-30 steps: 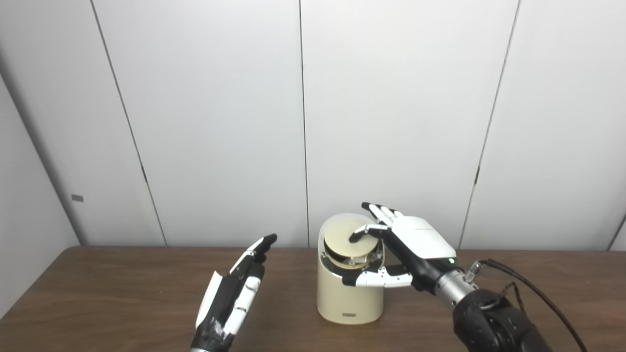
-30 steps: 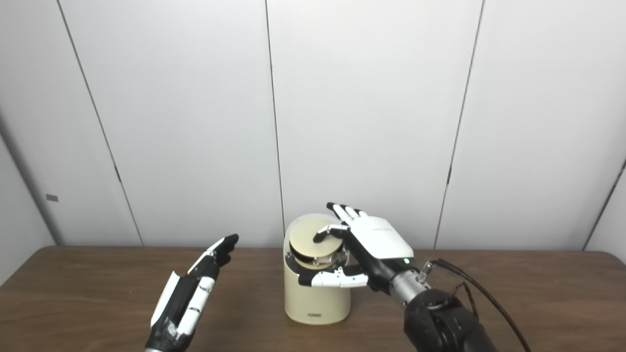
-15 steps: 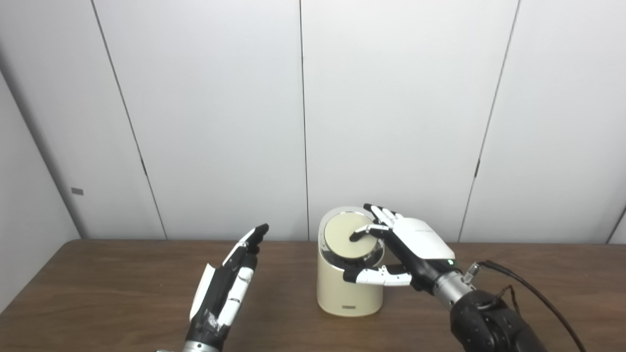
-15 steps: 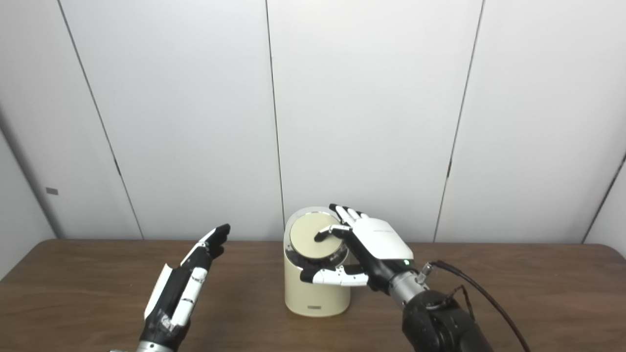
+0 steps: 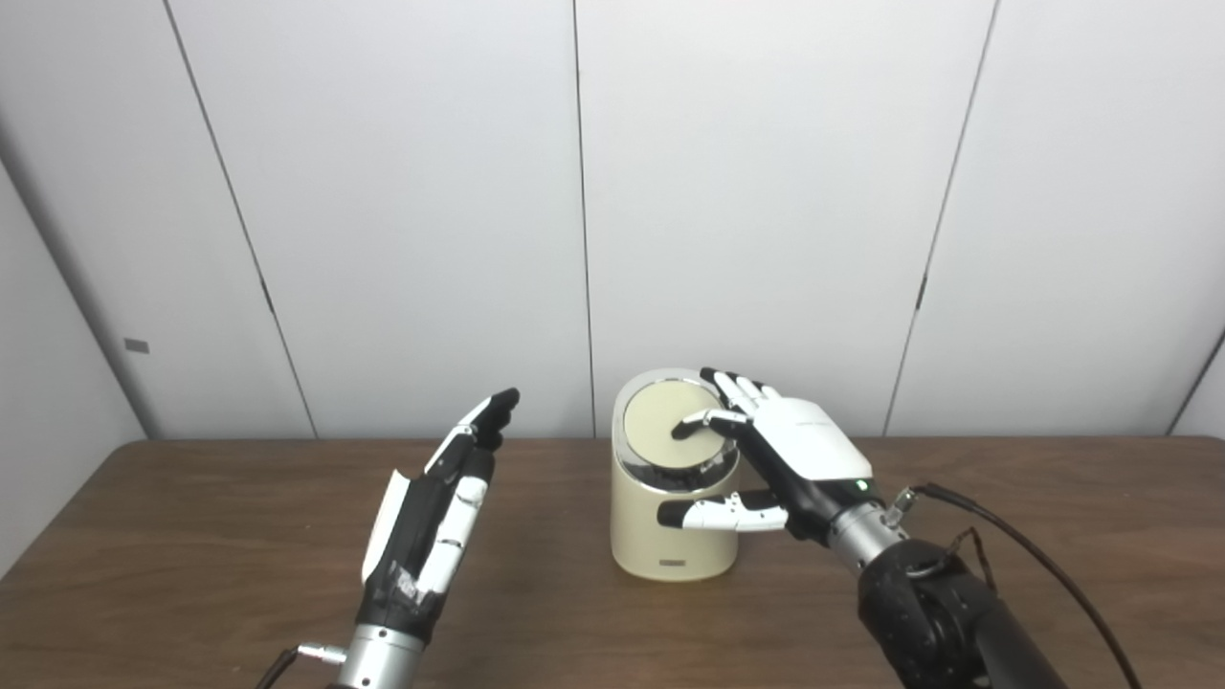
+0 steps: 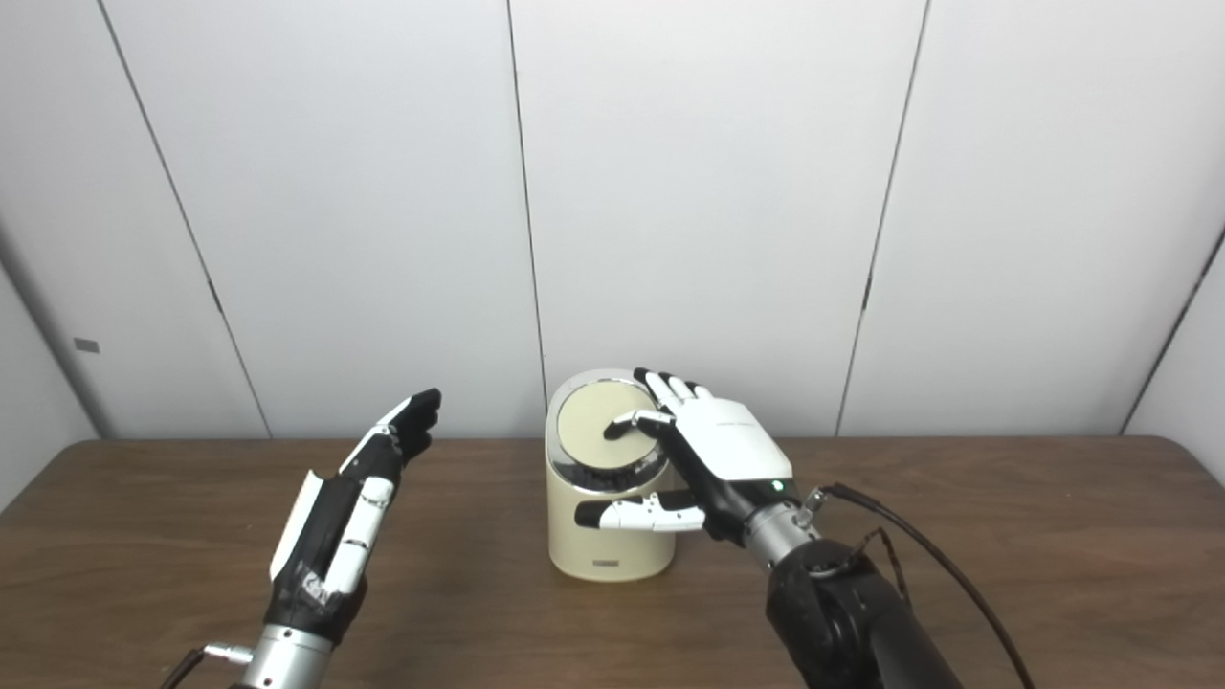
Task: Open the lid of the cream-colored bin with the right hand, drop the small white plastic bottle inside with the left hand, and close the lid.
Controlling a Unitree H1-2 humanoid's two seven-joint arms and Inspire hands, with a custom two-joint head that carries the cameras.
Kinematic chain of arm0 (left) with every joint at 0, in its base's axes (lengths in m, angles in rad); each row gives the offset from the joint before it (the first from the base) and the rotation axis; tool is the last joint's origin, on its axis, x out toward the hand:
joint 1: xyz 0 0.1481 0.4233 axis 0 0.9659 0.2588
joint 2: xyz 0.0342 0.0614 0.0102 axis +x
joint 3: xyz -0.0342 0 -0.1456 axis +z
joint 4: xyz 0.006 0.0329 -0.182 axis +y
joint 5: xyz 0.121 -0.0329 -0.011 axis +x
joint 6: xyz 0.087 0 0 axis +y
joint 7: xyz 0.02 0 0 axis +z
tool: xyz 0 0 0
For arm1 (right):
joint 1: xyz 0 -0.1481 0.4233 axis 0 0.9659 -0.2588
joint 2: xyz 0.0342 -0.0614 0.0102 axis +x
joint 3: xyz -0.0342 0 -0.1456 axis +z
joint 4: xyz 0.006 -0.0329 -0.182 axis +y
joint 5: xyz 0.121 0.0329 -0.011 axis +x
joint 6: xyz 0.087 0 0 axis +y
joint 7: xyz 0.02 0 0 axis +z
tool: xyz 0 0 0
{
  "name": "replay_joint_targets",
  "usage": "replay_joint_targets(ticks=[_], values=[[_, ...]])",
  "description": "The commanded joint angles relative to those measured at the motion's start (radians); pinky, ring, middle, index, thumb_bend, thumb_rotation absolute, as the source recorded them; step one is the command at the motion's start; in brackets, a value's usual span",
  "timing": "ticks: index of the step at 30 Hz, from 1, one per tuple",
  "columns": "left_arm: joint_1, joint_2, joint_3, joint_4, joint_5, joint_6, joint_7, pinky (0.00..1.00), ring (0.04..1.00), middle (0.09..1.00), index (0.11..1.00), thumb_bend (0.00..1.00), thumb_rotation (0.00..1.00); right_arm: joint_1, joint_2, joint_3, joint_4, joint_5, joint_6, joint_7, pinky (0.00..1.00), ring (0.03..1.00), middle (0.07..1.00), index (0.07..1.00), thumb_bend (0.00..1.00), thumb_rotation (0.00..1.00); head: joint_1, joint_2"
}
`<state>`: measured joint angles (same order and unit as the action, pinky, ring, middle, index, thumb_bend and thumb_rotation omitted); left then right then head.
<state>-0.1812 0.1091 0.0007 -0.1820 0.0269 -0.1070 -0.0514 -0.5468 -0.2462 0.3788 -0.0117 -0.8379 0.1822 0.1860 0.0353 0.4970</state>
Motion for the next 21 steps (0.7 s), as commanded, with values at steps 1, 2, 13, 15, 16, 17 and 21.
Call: replay_joint_targets(ticks=[1, 2, 13, 15, 16, 17, 21], values=[[-0.024, -0.001, 0.008, -0.032, -0.004, -0.010, 0.006, 0.94, 0.935, 0.928, 0.901, 0.54, 0.94, 0.010, -0.004, 0.025, 0.077, -0.024, 0.013, 0.032, 1.00, 1.000, 1.000, 0.729, 0.98, 1.00, -0.001, 0.001], [-0.025, -0.001, 0.010, -0.029, -0.006, -0.012, 0.006, 0.94, 0.935, 0.927, 0.900, 0.54, 0.94, 0.013, -0.002, 0.025, 0.079, -0.019, 0.011, 0.021, 1.00, 1.000, 1.000, 0.736, 0.98, 1.00, -0.004, -0.002], [-0.038, 0.007, 0.010, 0.014, 0.016, -0.019, 0.005, 0.96, 0.935, 0.927, 0.903, 0.57, 0.93, 0.080, 0.065, -0.114, -0.078, 0.123, -0.083, -0.193, 0.98, 1.000, 1.000, 0.784, 0.80, 0.87, -0.016, -0.030], [-0.040, 0.008, 0.008, 0.024, 0.025, -0.026, 0.005, 0.96, 0.941, 0.931, 0.905, 0.57, 0.93, 0.097, 0.078, -0.150, -0.118, 0.141, -0.111, -0.240, 0.93, 1.000, 1.000, 0.943, 0.76, 0.88, -0.020, -0.039], [-0.040, 0.008, 0.008, 0.027, 0.026, -0.029, 0.005, 0.96, 0.941, 0.931, 0.906, 0.57, 0.93, 0.104, 0.080, -0.162, -0.135, 0.143, -0.118, -0.249, 0.92, 1.000, 1.000, 0.971, 0.76, 0.90, -0.020, -0.039], [-0.041, 0.007, 0.008, 0.031, 0.027, -0.031, 0.005, 0.95, 0.941, 0.930, 0.906, 0.57, 0.93, 0.108, 0.080, -0.174, -0.147, 0.149, -0.127, -0.259, 0.91, 1.000, 1.000, 0.988, 0.77, 0.92, -0.023, -0.045], [-0.043, 0.011, 0.007, 0.042, 0.039, -0.040, 0.008, 0.94, 0.942, 0.932, 0.909, 0.55, 0.94, 0.125, 0.089, -0.236, -0.173, 0.223, -0.183, -0.310, 0.84, 1.000, 1.000, 1.000, 0.79, 0.85, -0.025, -0.055]])
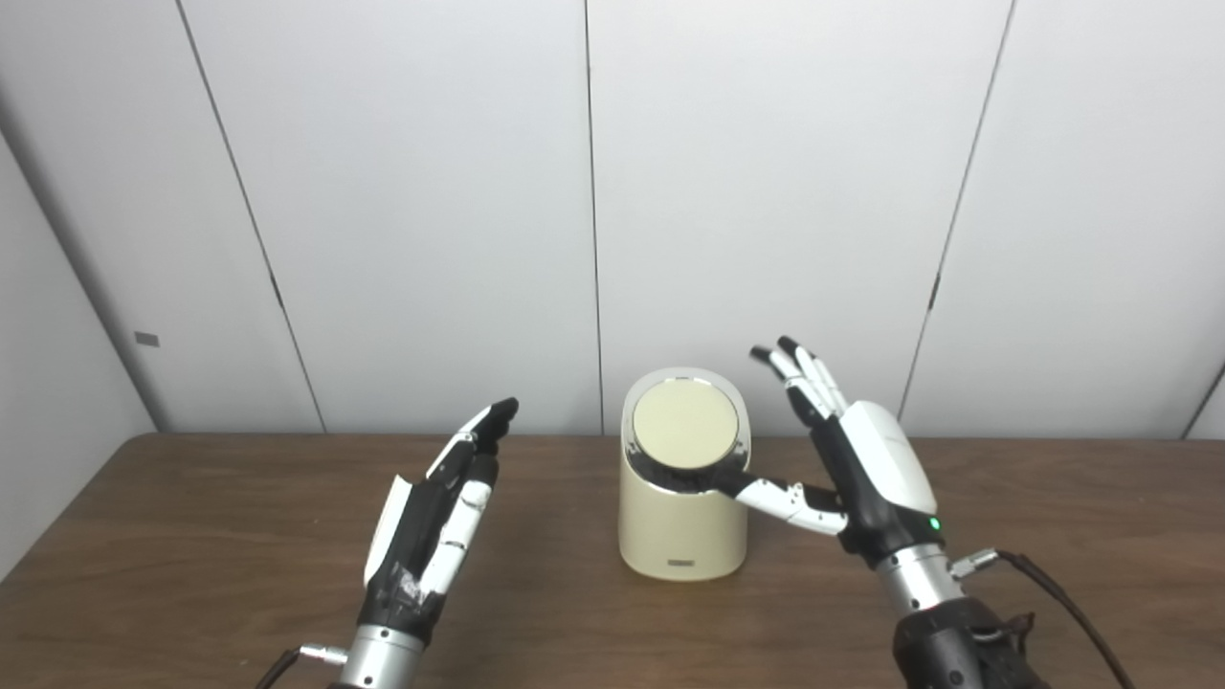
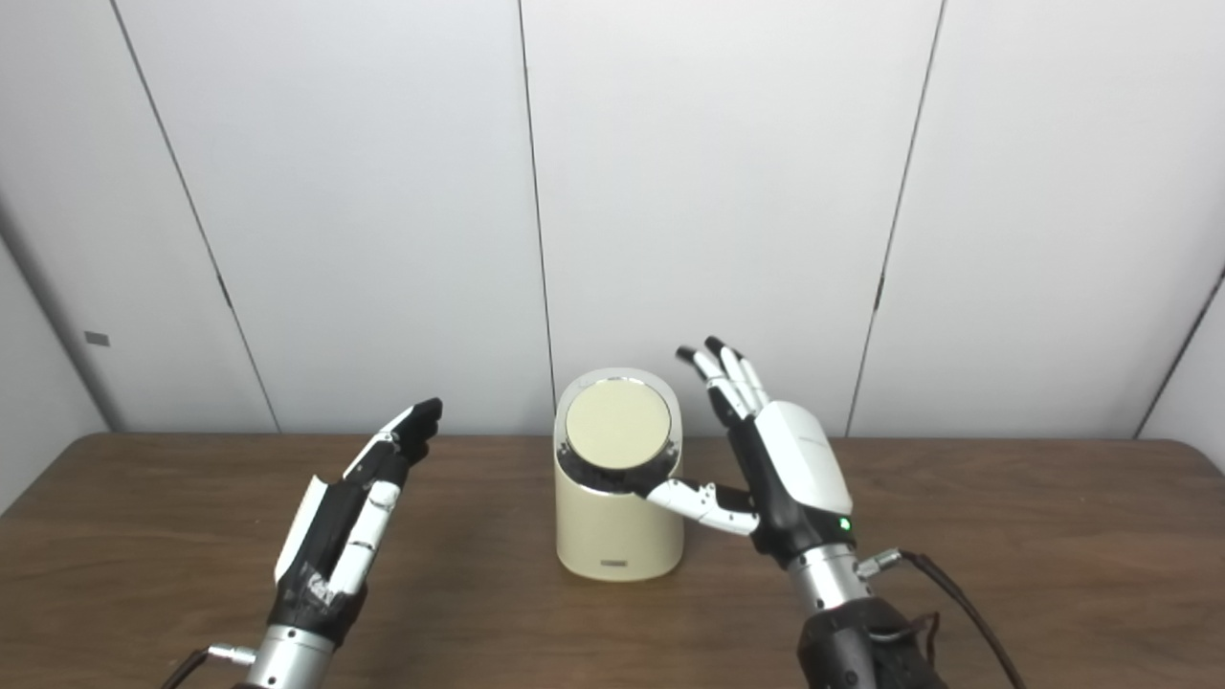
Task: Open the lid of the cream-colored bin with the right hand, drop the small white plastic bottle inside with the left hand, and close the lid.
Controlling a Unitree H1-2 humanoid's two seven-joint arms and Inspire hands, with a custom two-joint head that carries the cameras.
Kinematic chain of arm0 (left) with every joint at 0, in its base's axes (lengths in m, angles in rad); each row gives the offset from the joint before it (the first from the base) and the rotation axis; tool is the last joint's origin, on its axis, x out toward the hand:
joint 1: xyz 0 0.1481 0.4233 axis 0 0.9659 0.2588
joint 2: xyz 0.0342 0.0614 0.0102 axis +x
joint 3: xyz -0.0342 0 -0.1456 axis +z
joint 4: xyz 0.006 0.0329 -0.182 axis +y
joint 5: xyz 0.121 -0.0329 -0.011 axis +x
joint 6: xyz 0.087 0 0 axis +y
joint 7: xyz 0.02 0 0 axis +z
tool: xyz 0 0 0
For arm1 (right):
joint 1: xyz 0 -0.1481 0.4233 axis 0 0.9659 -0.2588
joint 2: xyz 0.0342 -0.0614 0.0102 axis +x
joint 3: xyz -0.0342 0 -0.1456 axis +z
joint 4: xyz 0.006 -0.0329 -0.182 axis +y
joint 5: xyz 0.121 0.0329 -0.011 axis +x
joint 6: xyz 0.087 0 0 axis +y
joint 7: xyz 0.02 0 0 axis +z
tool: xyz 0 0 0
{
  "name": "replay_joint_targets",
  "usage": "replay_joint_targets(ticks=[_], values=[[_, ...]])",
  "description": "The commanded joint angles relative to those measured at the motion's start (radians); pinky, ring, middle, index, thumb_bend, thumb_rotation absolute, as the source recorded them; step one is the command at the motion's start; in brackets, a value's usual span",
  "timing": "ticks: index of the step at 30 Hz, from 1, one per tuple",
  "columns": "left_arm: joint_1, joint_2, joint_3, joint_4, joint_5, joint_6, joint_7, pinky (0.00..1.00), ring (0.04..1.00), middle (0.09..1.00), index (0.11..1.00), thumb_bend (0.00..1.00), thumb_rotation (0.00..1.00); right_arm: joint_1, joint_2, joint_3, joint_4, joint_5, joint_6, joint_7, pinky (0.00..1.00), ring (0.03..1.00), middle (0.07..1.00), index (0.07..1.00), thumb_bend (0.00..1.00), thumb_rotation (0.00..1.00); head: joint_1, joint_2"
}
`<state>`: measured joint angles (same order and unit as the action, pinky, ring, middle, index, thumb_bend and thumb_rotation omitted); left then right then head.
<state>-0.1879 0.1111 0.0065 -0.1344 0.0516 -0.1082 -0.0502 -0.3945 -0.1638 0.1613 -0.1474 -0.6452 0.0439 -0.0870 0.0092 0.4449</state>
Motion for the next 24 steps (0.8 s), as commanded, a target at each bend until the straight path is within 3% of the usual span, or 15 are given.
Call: replay_joint_targets(ticks=[1, 5, 11, 14, 18, 19, 21, 23, 24], values=[[-0.036, 0.009, 0.002, -0.003, 0.015, -0.041, 0.007, 0.94, 0.941, 0.932, 0.907, 0.56, 0.94, -0.021, 0.011, -0.030, -0.043, 0.046, -0.055, -0.042, 0.85, 0.987, 1.000, 1.000, 0.79, 0.83, 0.001, -0.003], [-0.036, 0.005, 0.006, 0.012, -0.004, -0.055, 0.001, 0.96, 0.950, 0.936, 0.910, 0.57, 0.92, 0.015, 0.005, -0.067, -0.017, 0.091, -0.127, -0.085, 0.80, 0.927, 1.000, 1.000, 0.78, 0.85, 0.001, -0.011], [-0.038, 0.004, 0.014, 0.025, -0.021, -0.074, 0.005, 0.97, 0.948, 0.934, 0.911, 0.55, 0.90, 0.077, 0.009, -0.099, 0.062, 0.148, -0.218, -0.136, 0.86, 0.943, 0.984, 1.000, 0.77, 0.90, 0.002, -0.022], [-0.039, -0.002, 0.021, 0.033, -0.023, -0.103, 0.013, 0.95, 0.938, 0.926, 0.903, 0.52, 0.89, 0.106, 0.012, -0.114, 0.135, 0.198, -0.306, -0.168, 0.91, 0.962, 0.981, 1.000, 0.76, 0.91, 0.002, -0.026], [-0.042, -0.009, 0.032, 0.059, -0.028, -0.186, 0.026, 0.92, 0.925, 0.920, 0.896, 0.37, 0.90, 0.130, 0.029, -0.140, 0.260, 0.236, -0.479, -0.252, 0.86, 0.938, 0.956, 0.979, 0.49, 0.84, -0.005, -0.030], [-0.044, -0.014, 0.036, 0.066, -0.030, -0.203, 0.033, 0.91, 0.917, 0.913, 0.891, 0.33, 0.85, 0.134, 0.035, -0.145, 0.268, 0.240, -0.493, -0.263, 0.83, 0.911, 0.926, 0.933, 0.39, 0.78, -0.005, -0.031], [-0.052, -0.028, 0.048, 0.088, -0.001, -0.252, 0.064, 0.85, 0.884, 0.888, 0.868, 0.29, 0.72, 0.143, 0.048, -0.151, 0.267, 0.267, -0.505, -0.266, 0.74, 0.848, 0.873, 0.865, 0.29, 0.71, -0.004, -0.036], [-0.059, -0.037, 0.058, 0.110, 0.035, -0.293, 0.095, 0.75, 0.823, 0.844, 0.826, 0.23, 0.51, 0.146, 0.059, -0.155, 0.260, 0.336, -0.509, -0.244, 0.68, 0.803, 0.838, 0.806, 0.25, 0.62, -0.002, -0.041], [-0.062, -0.039, 0.060, 0.116, 0.040, -0.304, 0.101, 0.73, 0.815, 0.839, 0.821, 0.22, 0.49, 0.146, 0.063, -0.157, 0.259, 0.363, -0.509, -0.236, 0.68, 0.801, 0.835, 0.800, 0.25, 0.60, -0.002, -0.044]])
